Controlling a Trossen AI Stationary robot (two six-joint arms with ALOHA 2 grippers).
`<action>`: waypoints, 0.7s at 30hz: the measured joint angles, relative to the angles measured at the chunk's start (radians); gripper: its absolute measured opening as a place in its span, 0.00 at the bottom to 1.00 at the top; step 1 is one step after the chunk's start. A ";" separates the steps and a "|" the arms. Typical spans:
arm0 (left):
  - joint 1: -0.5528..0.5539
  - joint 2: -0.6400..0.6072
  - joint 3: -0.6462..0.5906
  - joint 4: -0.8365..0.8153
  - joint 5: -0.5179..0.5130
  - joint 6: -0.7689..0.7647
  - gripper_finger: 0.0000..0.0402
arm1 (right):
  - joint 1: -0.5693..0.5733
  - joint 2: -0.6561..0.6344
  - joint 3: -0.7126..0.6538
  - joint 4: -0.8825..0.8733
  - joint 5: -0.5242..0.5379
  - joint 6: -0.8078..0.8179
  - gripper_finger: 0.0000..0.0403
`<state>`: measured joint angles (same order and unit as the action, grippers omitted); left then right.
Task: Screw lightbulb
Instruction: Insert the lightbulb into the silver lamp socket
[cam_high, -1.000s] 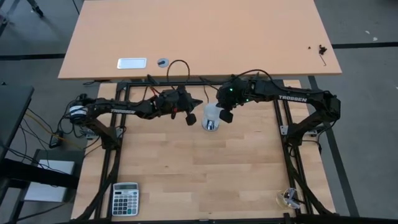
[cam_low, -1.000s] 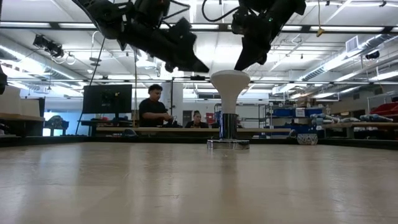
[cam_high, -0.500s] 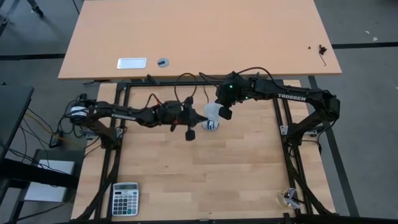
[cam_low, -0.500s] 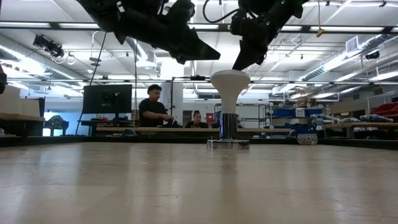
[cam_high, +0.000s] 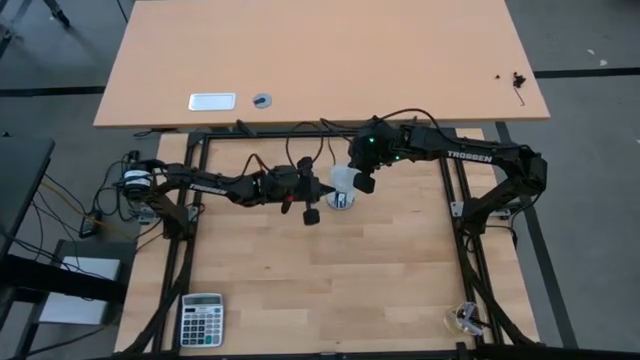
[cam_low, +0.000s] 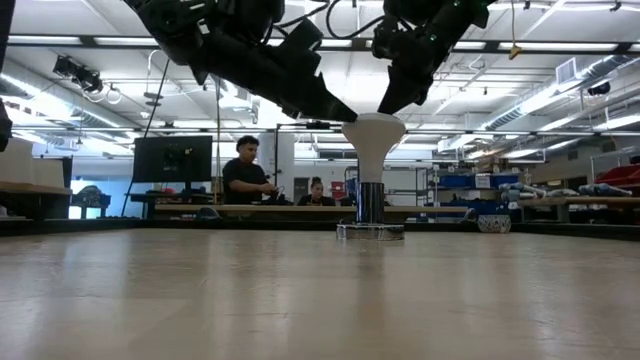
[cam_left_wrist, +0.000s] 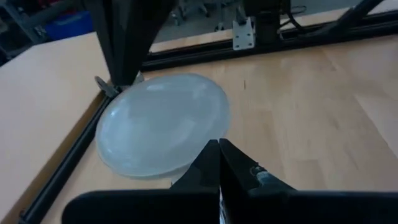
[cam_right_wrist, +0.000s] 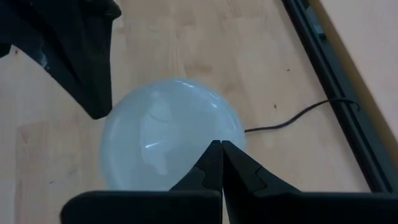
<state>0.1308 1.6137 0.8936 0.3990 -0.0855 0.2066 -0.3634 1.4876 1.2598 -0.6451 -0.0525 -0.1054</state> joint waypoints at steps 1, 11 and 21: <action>0.001 0.000 0.000 -0.005 -0.005 0.001 0.00 | 0.000 0.000 0.000 -0.004 0.000 0.003 0.02; 0.026 0.000 0.000 -0.008 -0.018 0.000 0.00 | 0.002 0.000 0.002 -0.048 -0.019 0.028 0.02; 0.049 -0.001 0.000 -0.013 -0.015 -0.008 0.00 | 0.026 -0.002 0.003 -0.066 -0.015 0.050 0.02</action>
<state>0.1794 1.6131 0.8936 0.3862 -0.1005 0.1982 -0.3372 1.4853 1.2625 -0.7108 -0.0679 -0.0551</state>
